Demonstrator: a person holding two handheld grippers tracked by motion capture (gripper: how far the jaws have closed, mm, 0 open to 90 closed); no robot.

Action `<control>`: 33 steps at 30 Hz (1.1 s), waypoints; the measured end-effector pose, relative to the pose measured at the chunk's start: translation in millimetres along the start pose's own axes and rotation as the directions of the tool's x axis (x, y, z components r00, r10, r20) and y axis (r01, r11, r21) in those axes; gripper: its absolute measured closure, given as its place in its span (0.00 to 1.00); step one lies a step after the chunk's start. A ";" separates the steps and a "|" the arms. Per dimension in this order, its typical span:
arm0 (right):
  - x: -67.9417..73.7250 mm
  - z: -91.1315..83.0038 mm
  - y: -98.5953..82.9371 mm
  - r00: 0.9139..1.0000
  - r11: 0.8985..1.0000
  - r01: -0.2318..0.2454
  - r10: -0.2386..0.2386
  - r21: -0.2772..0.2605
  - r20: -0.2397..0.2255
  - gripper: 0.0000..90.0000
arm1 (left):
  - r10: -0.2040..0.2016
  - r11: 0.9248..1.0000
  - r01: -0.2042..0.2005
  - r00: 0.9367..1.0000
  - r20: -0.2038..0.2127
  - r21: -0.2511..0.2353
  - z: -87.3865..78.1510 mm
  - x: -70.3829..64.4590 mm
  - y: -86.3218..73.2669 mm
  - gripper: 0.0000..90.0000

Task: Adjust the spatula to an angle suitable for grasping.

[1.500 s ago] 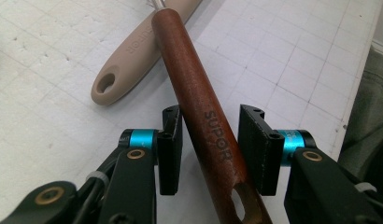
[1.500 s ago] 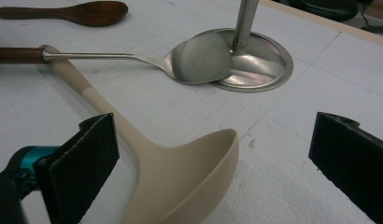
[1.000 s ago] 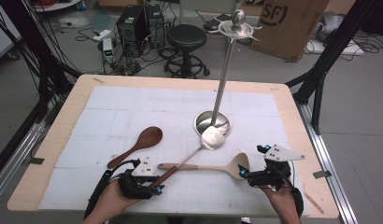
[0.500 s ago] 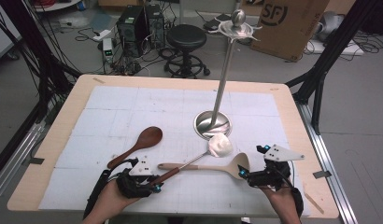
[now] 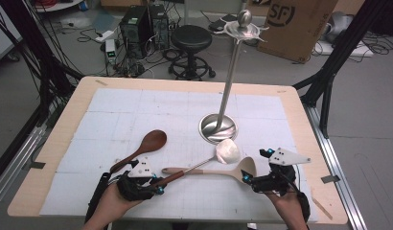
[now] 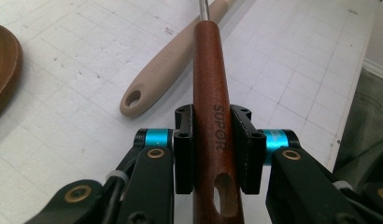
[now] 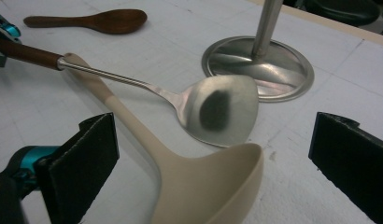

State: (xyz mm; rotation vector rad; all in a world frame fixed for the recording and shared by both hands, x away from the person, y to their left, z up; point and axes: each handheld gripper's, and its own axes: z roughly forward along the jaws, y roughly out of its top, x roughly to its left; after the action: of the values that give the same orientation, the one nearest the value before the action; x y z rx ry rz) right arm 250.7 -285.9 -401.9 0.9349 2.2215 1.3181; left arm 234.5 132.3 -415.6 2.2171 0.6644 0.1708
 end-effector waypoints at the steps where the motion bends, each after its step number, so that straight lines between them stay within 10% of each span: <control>1: 1.1 0.6 1.1 1.000 1.000 0.000 0.000 -0.001 -0.010 0.00 | -0.001 1.000 0.001 1.000 0.000 -0.005 -0.5 0.5 0.5 0.81; 11: 14.8 12.0 17.6 0.993 1.000 0.021 -0.023 -0.018 -0.116 0.00 | -0.006 0.999 0.006 1.000 0.011 -0.039 -6.6 4.0 6.7 0.81; 22: 32.6 33.8 38.3 0.966 0.997 0.072 -0.072 -0.010 -0.249 0.08 | 0.006 0.998 -0.005 1.000 0.015 -0.058 -11.5 6.8 15.0 0.81; 33: 43.0 60.1 50.2 0.950 0.995 0.100 -0.090 0.020 -0.298 0.09 | 0.001 0.997 0.001 1.000 0.024 -0.076 -13.6 9.5 23.5 0.81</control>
State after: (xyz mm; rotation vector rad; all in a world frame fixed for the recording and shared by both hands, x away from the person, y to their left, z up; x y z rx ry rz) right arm 275.5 -201.4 -386.6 0.6657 2.4859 1.4599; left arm 247.7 133.3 -390.0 2.1430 0.6344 0.1667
